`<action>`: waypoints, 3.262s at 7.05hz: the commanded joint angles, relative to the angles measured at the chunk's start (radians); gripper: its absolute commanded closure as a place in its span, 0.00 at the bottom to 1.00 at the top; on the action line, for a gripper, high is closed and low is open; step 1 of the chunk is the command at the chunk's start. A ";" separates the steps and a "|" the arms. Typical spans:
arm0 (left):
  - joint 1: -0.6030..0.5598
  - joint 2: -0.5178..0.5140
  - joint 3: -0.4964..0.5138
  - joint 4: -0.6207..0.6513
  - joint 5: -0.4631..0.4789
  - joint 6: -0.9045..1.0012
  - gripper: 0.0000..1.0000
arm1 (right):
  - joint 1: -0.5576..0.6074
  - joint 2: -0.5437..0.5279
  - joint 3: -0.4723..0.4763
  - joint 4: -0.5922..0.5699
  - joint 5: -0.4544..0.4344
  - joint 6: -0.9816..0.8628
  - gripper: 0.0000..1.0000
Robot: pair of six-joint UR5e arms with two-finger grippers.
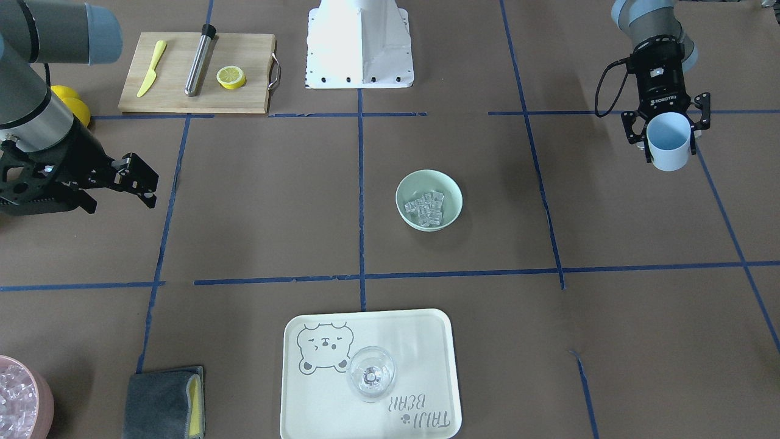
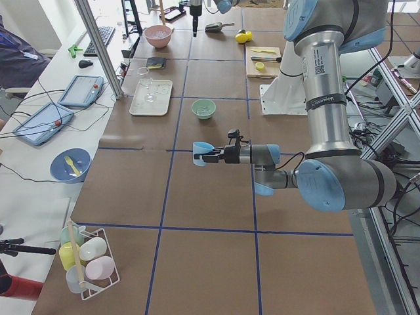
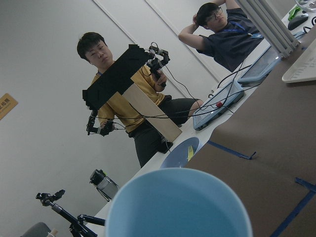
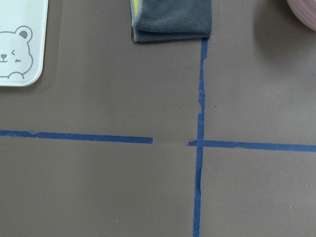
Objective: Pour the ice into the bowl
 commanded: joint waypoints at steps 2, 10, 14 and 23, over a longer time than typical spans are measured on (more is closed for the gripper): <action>0.004 -0.049 0.114 -0.060 -0.001 -0.377 1.00 | 0.000 0.000 0.001 0.000 -0.001 0.000 0.00; 0.003 -0.081 0.184 -0.074 -0.092 -0.691 1.00 | 0.000 0.000 -0.002 0.000 -0.001 0.000 0.00; 0.013 -0.086 0.259 -0.037 -0.124 -0.811 1.00 | 0.000 -0.001 0.000 0.000 -0.001 0.000 0.00; 0.018 -0.140 0.337 0.049 -0.052 -0.809 0.64 | 0.000 -0.001 0.000 0.000 -0.001 0.000 0.00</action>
